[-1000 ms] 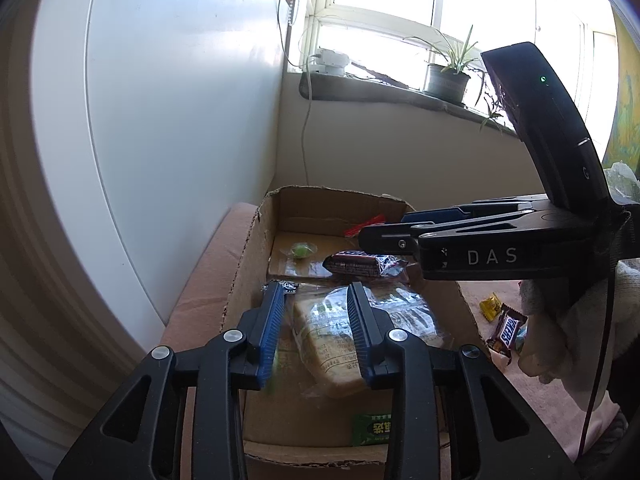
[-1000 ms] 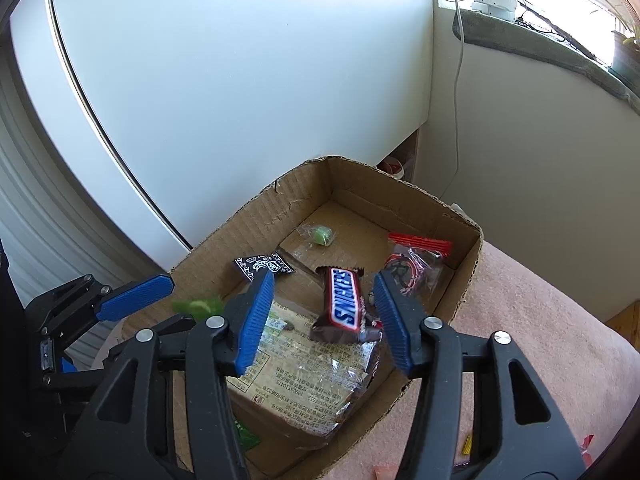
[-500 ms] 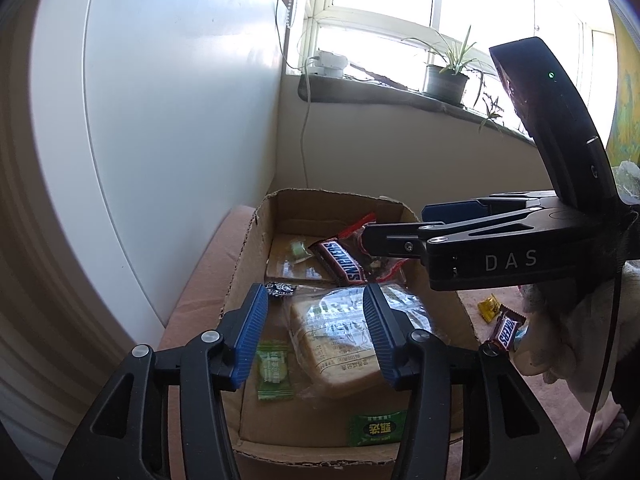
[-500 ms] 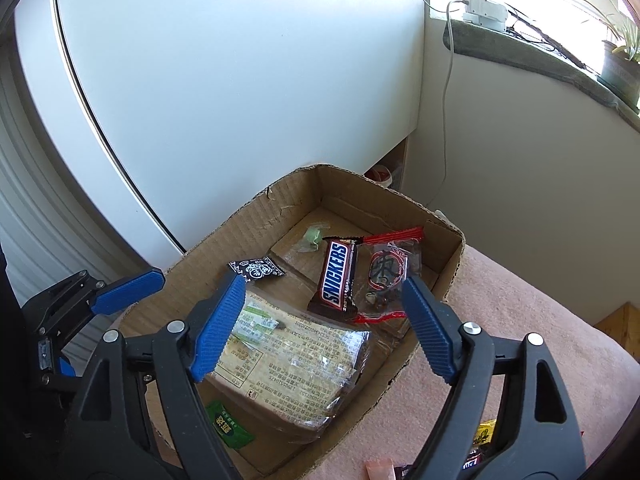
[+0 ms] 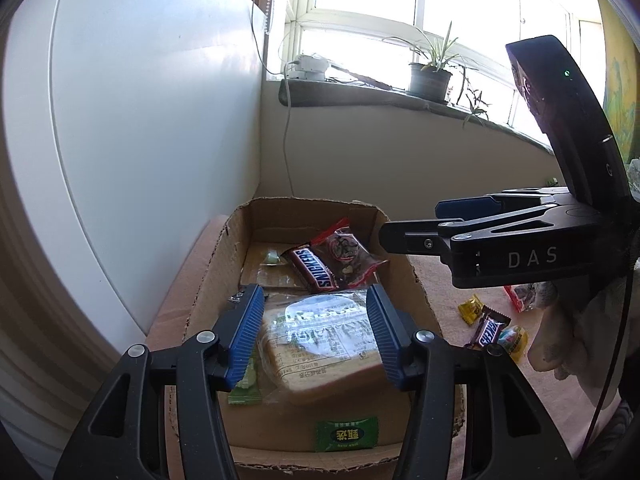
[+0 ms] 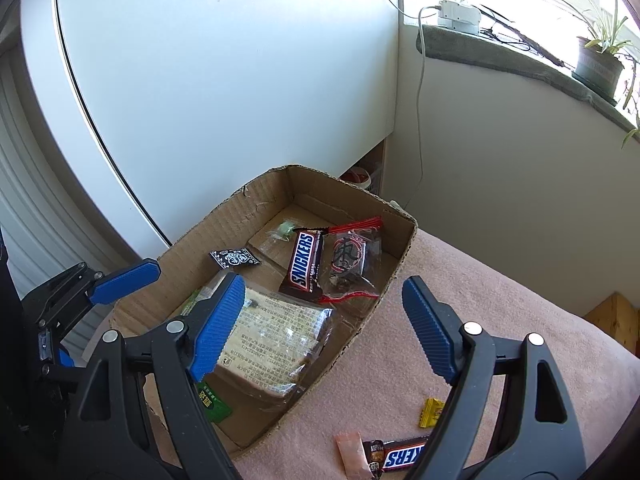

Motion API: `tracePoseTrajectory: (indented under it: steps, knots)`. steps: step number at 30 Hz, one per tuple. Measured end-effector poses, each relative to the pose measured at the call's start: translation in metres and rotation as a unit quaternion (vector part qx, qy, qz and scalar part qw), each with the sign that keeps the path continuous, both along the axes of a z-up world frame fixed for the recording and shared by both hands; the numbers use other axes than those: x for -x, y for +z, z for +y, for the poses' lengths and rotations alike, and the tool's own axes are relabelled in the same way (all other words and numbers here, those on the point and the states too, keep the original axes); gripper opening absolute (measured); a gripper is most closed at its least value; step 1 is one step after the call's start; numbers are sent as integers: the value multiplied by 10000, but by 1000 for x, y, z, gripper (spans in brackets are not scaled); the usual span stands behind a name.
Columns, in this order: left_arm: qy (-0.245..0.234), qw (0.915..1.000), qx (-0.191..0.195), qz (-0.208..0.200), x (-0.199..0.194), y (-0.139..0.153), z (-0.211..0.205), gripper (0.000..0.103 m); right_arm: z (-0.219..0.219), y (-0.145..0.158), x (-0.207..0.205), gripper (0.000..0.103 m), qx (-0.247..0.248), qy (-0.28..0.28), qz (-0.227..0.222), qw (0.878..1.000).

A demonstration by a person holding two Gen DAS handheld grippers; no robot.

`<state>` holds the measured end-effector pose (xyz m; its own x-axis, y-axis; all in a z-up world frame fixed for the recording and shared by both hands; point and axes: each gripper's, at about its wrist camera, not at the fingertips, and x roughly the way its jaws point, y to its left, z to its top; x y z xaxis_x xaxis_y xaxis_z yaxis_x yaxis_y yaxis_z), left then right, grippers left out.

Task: Organize snacks
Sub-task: 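Move both open grippers back over the snack pile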

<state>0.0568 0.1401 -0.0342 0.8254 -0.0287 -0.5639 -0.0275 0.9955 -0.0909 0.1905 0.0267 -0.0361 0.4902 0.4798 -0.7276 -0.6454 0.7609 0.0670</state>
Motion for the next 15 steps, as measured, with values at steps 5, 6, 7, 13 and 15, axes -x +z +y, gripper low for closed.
tracePoseTrajectory:
  steps: [5, 6, 7, 13, 15]
  knots:
    - [-105, 9999, 6, -10, -1, 2, -10, 52, -20, 5, 3, 84, -76, -118, -30, 9999]
    - [-130, 9999, -7, -7, -2, 3, -13, 52, -24, 6, 3, 84, -81, -143, -35, 9999]
    - [-155, 9999, -14, -2, -3, 3, -16, 52, -28, 6, 4, 84, -83, -169, -39, 9998]
    - [-367, 9993, 26, -6, -4, 5, -34, 52, -63, 10, 9, 84, -109, -367, -82, 9992]
    - [-452, 9990, 17, -9, -4, 6, -42, 52, -78, 11, 12, 84, -131, -462, -89, 9988]
